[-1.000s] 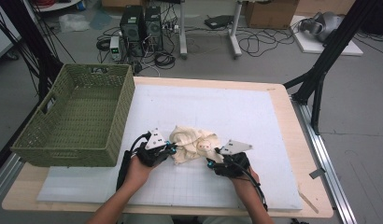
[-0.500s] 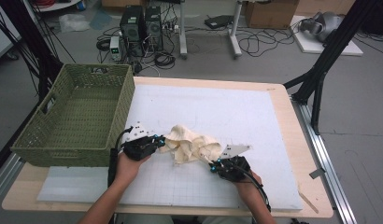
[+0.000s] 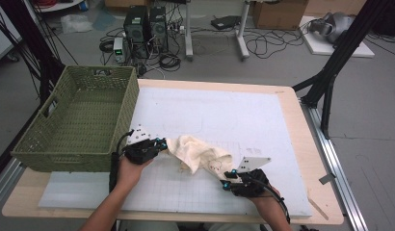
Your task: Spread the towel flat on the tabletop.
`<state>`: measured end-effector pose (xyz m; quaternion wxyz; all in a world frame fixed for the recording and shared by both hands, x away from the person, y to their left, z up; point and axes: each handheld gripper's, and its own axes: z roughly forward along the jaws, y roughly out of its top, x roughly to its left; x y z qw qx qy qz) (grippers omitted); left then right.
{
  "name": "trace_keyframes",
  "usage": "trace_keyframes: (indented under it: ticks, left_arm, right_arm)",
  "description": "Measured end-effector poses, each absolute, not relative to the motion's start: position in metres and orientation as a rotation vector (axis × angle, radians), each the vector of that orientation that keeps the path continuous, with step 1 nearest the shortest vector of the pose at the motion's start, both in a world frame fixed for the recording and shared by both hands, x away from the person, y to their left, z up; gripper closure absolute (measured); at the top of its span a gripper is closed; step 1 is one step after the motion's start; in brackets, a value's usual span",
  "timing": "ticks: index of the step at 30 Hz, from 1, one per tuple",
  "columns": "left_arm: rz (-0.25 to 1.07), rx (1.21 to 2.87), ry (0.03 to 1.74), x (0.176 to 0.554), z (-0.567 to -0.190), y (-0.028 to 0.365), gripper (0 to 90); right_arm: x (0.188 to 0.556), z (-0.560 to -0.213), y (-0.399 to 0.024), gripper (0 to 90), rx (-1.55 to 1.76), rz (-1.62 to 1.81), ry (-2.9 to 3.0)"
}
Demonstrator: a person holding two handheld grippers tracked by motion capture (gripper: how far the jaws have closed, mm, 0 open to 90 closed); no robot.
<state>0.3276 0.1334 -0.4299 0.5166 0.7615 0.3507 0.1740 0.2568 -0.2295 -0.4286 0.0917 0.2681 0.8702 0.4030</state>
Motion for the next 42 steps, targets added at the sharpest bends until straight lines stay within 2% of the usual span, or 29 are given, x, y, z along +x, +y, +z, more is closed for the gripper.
trace_keyframes:
  ticks: [4, 8, 12, 16, 22, 25, 27, 35, 37, 39, 42]
  left_arm:
    - [0.422, 1.826, 0.839, 0.328, -0.430, 0.133, 87.4]
    - [0.423, 1.827, 0.828, 0.327, -0.429, 0.132, 87.4]
    - [0.429, 1.823, 0.822, 0.327, -0.429, 0.131, 87.3]
    - [0.433, 1.822, 0.814, 0.327, -0.428, 0.131, 87.4]
    - [0.437, 1.812, 0.804, 0.326, -0.427, 0.129, 87.4]
    - [0.439, 1.811, 0.799, 0.326, -0.426, 0.129, 87.4]
    - [0.438, 1.811, 0.797, 0.326, -0.426, 0.128, 87.4]
    - [0.446, 1.818, 0.798, 0.327, -0.428, 0.127, 87.2]
    - [0.458, 1.815, 0.807, 0.328, -0.428, 0.127, 81.1]
    - [0.469, 1.813, 0.827, 0.328, -0.428, 0.127, 70.3]
    - [0.476, 1.805, 0.847, 0.329, -0.429, 0.128, 63.5]
  right_arm:
    - [0.257, -0.406, -0.225, 46.5, 0.735, 1.286, 2.451]
    - [0.264, -0.401, -0.213, 44.1, 0.699, 1.292, 2.431]
    - [0.272, -0.403, -0.182, 40.2, 0.619, 1.248, 2.454]
    - [0.275, -0.406, -0.166, 39.8, 0.588, 1.253, 2.473]
    - [0.280, -0.411, -0.144, 50.6, 0.577, 1.236, 2.491]
    - [0.284, -0.414, -0.143, 78.9, 0.596, 1.188, 2.505]
    - [0.288, -0.413, -0.146, 86.9, 0.578, 1.157, 2.484]
    - [0.316, -0.394, -0.170, 87.5, 0.687, 1.124, 2.400]
    - [0.330, -0.389, -0.179, 87.5, 0.735, 1.094, 2.392]
    - [0.339, -0.387, -0.183, 87.5, 0.760, 1.076, 2.386]
    - [0.354, -0.383, -0.186, 87.5, 0.783, 1.030, 2.393]
